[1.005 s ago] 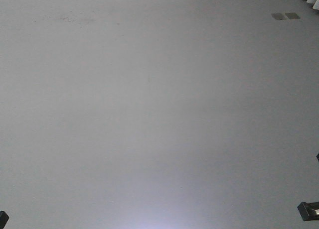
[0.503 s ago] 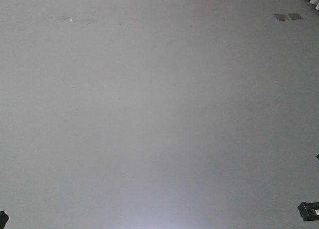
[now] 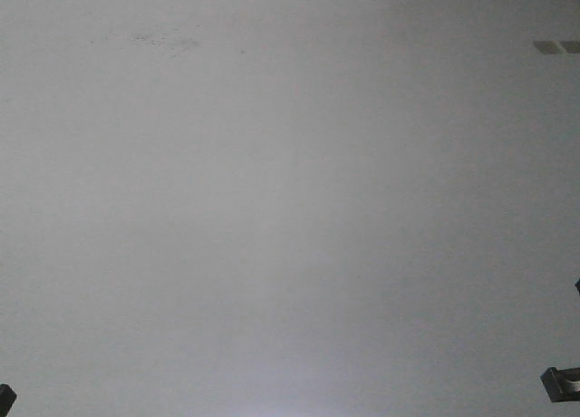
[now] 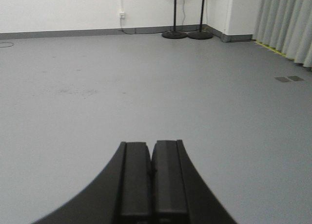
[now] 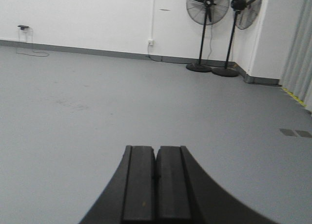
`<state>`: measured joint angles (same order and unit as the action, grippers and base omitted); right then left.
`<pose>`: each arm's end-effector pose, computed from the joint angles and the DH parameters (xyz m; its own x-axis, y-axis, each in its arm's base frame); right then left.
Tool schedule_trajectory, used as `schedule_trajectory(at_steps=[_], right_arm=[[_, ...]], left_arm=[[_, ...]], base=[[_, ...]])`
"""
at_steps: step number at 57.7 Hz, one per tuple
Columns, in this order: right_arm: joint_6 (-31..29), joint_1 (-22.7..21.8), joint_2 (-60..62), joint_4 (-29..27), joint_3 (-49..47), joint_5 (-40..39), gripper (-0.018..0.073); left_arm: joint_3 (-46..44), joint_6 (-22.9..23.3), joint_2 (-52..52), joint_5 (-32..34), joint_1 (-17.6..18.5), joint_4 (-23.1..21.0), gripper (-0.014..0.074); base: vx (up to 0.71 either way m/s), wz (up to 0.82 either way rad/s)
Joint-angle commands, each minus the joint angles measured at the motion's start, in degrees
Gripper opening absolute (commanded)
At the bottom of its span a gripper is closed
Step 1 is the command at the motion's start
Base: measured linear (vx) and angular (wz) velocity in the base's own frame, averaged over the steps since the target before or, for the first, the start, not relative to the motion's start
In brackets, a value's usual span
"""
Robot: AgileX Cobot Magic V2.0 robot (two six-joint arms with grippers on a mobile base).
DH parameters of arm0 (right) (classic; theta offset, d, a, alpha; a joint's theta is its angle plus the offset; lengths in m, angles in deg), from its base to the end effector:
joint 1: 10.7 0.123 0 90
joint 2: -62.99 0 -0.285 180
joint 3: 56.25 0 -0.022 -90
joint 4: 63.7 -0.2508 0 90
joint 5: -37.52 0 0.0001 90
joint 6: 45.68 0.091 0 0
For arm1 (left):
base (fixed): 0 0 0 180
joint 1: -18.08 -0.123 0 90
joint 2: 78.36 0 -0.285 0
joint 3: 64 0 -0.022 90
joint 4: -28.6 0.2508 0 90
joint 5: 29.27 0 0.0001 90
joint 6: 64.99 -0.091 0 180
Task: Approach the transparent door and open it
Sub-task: 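Drive the base forward across the grey floor toward the glass door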
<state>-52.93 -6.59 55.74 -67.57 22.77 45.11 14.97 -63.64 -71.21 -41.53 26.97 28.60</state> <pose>0.0567 0.0049 0.1910 -0.0619 -0.0641 -0.9960 -0.0844 0.9947 -0.0588 0.0553 -0.0086 0.1840 -0.1476 -0.0008 -0.9890 0.1511 0.9882 -0.0233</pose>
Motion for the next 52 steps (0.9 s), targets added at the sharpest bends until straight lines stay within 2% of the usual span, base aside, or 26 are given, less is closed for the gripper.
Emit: schedule_trajectory(at_steps=[1,52], right_arm=[[-0.3,-0.3,0.9,0.2,0.2,-4.8,-0.0003],[-0.3,-0.2,0.9,0.2,0.2,-4.8,-0.0003]], left_arm=[[0.9,0.3,-0.8,4.7,0.4,-0.4,0.0003],[0.9,0.3,-0.8,4.7,0.3,-0.4,0.0003]], base=[[0.24,0.25],[0.32,0.26]])
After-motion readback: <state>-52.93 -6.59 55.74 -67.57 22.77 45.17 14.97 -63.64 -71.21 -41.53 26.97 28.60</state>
